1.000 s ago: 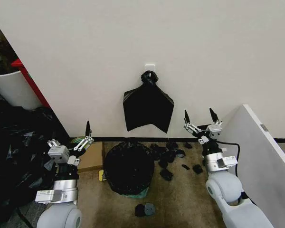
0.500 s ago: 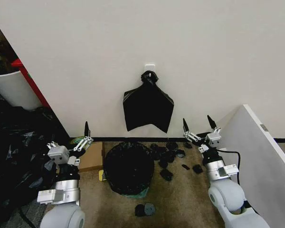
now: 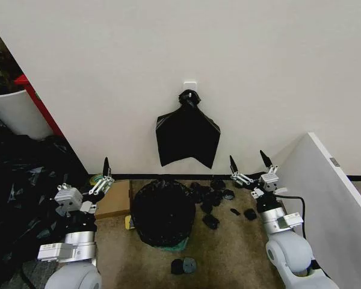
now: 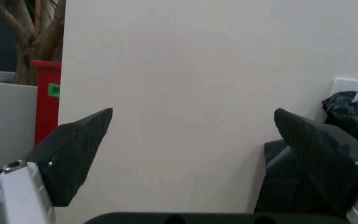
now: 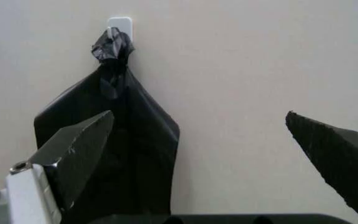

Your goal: Place the garbage bag over the trash bin.

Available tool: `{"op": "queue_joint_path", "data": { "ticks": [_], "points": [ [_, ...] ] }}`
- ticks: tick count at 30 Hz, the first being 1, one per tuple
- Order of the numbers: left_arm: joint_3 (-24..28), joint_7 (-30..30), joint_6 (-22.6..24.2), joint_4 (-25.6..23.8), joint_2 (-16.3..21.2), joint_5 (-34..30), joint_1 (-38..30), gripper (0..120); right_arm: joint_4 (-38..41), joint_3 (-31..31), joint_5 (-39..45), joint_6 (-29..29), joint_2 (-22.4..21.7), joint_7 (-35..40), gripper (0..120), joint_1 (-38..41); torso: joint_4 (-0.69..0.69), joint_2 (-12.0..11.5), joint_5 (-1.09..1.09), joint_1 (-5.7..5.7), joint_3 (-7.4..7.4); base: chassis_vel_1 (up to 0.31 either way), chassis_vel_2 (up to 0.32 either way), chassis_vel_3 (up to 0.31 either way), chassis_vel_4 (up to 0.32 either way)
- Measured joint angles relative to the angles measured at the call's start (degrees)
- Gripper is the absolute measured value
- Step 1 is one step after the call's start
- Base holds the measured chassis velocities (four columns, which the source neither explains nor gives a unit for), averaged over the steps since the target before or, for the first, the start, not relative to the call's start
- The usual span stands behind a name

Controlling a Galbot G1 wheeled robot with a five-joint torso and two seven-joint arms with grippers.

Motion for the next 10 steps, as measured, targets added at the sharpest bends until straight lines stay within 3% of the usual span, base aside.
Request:
{"op": "queue_joint_path", "data": {
  "ticks": [10],
  "points": [
    [0.35,0.36,-0.15,-0.28,-0.92,0.32,0.19,100,0.86,1.42,0.79,-0.34,-0.39,-0.5,100,-1.53,0.0,0.0,0.0,0.0,0.0,0.0,0.0,0.0,0.0]
  ]
}}
